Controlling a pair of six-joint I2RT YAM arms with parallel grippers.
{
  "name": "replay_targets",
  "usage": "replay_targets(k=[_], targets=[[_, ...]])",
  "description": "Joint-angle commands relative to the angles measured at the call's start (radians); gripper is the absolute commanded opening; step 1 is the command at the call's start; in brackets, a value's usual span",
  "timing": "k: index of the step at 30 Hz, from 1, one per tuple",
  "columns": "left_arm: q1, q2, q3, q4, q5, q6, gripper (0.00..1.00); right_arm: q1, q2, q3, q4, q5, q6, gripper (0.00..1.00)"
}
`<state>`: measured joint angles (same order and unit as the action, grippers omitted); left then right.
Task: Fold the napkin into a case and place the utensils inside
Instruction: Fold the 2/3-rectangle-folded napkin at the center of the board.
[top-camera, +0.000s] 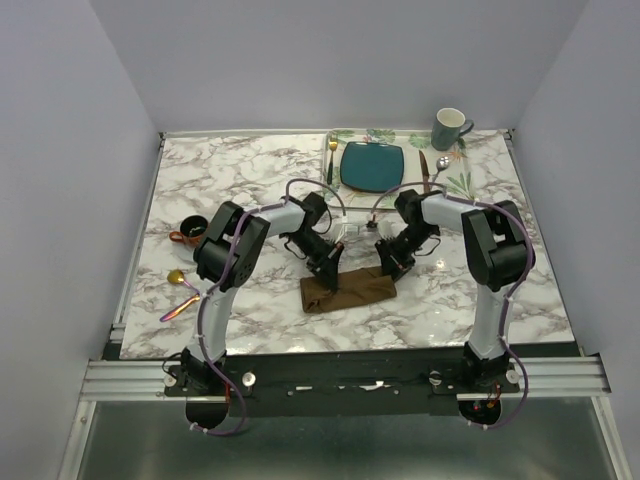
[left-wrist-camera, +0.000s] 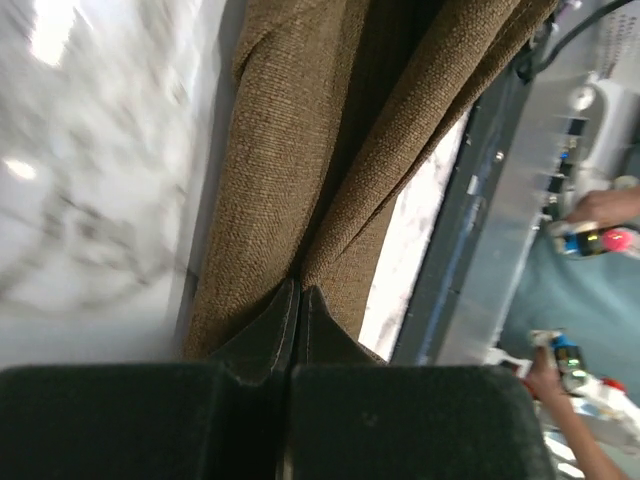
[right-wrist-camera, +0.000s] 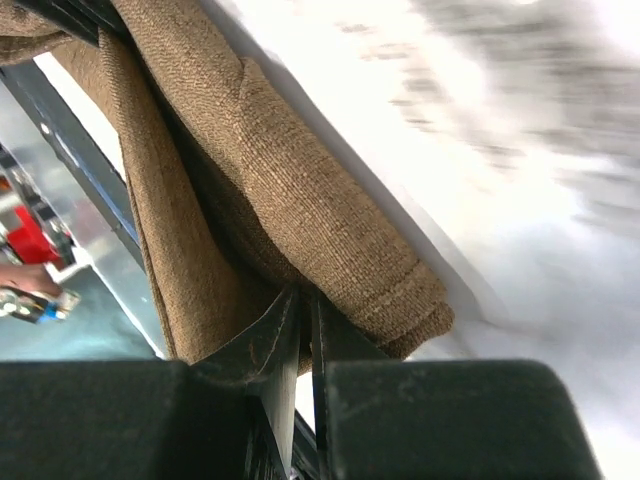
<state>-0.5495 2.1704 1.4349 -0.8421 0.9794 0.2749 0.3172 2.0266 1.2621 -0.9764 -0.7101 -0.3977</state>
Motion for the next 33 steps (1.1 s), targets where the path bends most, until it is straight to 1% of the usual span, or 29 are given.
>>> replay_targets(k=[1,4,6,9,14,18,26,28,33], targets=[[-0.026,-0.110,-0.186,0.078,0.010,-0.112,0.00,0.091,-0.034,-0.105,0.099,0.061,-0.035,0.18],[-0.029,-0.170,-0.226,0.129,0.034,-0.169,0.00,0.117,-0.043,-0.124,0.127,0.067,-0.024,0.19],[-0.030,-0.208,-0.215,0.140,0.035,-0.189,0.00,0.118,-0.043,-0.127,0.136,0.090,-0.027,0.18],[-0.024,-0.221,-0.177,0.136,0.031,-0.187,0.00,0.118,-0.046,-0.129,0.139,0.119,-0.049,0.18],[0.000,-0.161,-0.137,0.126,0.015,-0.166,0.00,0.118,-0.042,-0.116,0.140,0.143,-0.066,0.18],[0.019,-0.068,-0.116,0.113,0.013,-0.152,0.00,0.118,-0.039,-0.113,0.140,0.152,-0.072,0.19],[0.033,-0.047,-0.159,0.138,-0.016,-0.149,0.00,0.115,-0.092,-0.079,0.091,0.149,-0.064,0.20],[0.034,-0.043,-0.162,0.144,-0.024,-0.149,0.00,0.102,-0.109,-0.063,0.070,0.132,-0.056,0.22],[0.034,-0.026,-0.146,0.138,-0.021,-0.141,0.00,0.036,-0.172,0.060,-0.042,0.040,-0.046,0.31]])
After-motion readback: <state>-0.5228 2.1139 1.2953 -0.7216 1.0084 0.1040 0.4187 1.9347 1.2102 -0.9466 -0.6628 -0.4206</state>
